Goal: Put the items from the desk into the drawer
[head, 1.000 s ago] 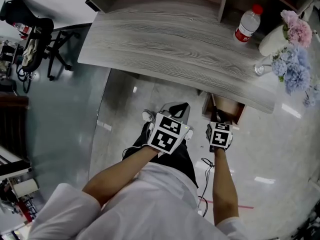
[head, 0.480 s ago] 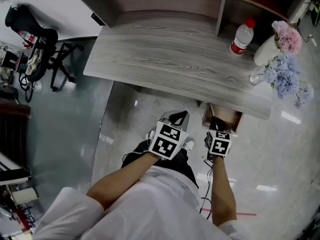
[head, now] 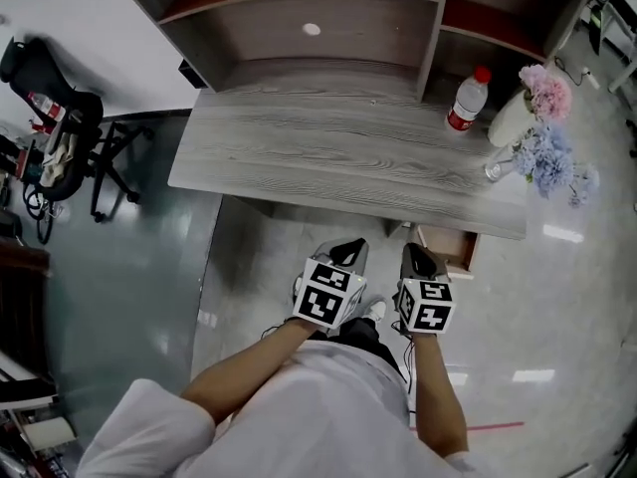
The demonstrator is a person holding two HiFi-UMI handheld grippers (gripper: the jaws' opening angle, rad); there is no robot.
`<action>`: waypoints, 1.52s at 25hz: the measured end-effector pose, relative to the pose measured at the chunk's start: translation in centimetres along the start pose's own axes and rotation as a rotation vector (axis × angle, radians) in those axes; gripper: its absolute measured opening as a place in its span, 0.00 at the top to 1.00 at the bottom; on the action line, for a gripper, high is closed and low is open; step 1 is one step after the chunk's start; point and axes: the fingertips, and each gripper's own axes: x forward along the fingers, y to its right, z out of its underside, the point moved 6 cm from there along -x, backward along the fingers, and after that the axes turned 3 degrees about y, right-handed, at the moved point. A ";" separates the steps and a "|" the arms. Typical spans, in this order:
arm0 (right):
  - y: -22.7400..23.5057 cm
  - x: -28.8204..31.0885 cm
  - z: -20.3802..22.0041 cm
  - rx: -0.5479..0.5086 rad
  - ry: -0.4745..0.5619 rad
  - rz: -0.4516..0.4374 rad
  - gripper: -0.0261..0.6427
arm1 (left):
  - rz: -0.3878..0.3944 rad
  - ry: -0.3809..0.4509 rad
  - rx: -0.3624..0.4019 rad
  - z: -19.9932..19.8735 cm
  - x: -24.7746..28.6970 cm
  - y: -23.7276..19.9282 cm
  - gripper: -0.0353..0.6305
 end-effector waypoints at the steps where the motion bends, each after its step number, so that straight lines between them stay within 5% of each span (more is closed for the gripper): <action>1: -0.9 -0.3 -0.6 -0.008 0.013 -0.005 0.94 | 0.005 0.003 0.001 0.0 -0.5 -0.3 0.94; 19: -11.2 -5.2 -6.1 -0.044 0.174 0.004 0.96 | 0.127 0.141 0.063 -2.0 -6.7 -1.5 0.94; 38: -12.8 -6.2 -5.6 -0.040 0.214 0.036 0.96 | 0.153 0.168 0.081 -1.3 -7.5 -0.9 0.94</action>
